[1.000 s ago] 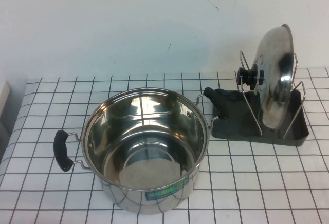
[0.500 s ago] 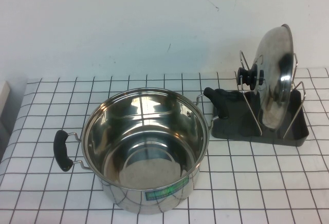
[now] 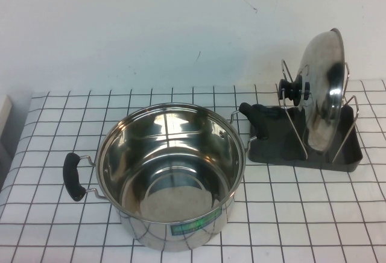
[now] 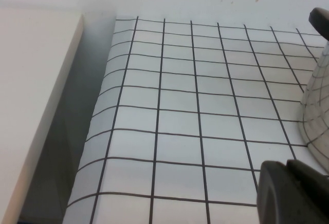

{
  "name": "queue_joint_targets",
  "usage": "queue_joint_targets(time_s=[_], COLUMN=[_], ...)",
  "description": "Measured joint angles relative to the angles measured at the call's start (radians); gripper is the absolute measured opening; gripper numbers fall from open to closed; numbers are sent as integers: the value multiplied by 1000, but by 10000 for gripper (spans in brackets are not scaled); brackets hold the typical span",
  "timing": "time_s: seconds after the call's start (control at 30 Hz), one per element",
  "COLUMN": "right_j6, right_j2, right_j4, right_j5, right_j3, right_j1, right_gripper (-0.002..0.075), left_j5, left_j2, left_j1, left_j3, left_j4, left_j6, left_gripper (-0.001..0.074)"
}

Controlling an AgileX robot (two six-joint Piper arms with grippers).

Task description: Put pot lid on rack

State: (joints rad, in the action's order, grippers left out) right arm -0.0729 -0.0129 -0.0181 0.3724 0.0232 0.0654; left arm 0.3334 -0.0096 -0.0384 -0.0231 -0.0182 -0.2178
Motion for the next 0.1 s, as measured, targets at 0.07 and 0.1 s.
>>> queue_joint_targets(time_s=[0.07, 0.1], right_j6=[2, 2], right_j2=[0, 0], right_j4=[0, 0], right_j5=[0, 0], right_j3=[0, 0], right_j1=[0, 0], right_gripper=[0, 0], left_j5=[0, 0], left_j2=[0, 0], left_j1=[0, 0], left_j3=[0, 0], left_j4=[0, 0], left_j6=[0, 0], left_gripper=[-2, -2])
